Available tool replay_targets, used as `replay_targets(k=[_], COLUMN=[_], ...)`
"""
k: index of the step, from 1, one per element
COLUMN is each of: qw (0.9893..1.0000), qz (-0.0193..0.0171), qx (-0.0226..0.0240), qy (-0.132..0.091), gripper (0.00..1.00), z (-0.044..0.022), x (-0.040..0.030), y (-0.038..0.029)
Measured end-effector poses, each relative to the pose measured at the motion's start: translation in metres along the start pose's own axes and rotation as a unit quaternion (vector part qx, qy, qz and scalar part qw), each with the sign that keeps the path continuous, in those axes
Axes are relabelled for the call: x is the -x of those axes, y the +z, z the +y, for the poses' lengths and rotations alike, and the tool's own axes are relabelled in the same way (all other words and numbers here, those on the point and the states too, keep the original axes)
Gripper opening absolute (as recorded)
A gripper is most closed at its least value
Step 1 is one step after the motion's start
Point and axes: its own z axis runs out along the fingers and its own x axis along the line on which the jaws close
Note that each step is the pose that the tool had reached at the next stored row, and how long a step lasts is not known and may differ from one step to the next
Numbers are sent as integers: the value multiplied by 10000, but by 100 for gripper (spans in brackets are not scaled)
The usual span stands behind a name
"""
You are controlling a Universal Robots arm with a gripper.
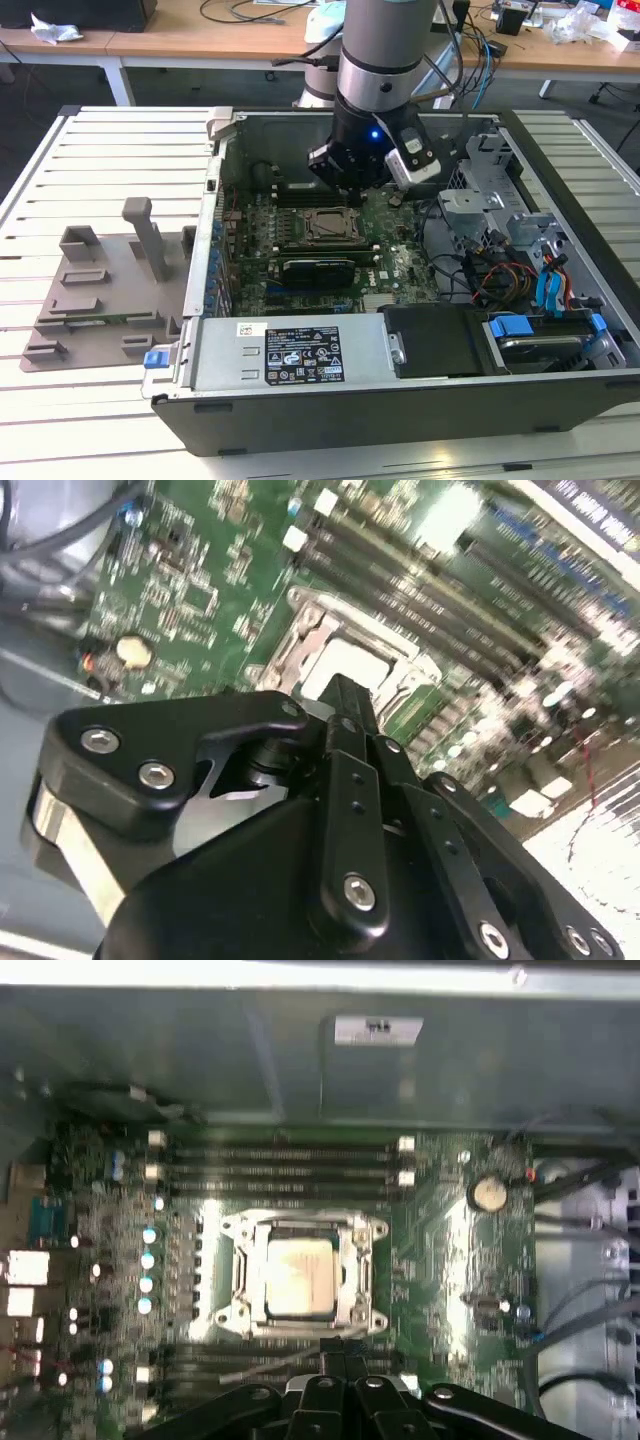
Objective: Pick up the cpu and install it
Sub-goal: 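Install the second cpu locking lever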
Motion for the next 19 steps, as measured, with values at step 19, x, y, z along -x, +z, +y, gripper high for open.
replay_targets(k=[19], qw=[10000], qz=[-2], qx=[92], qy=[0], gripper=[11], z=[-49], x=[-5], y=[172])
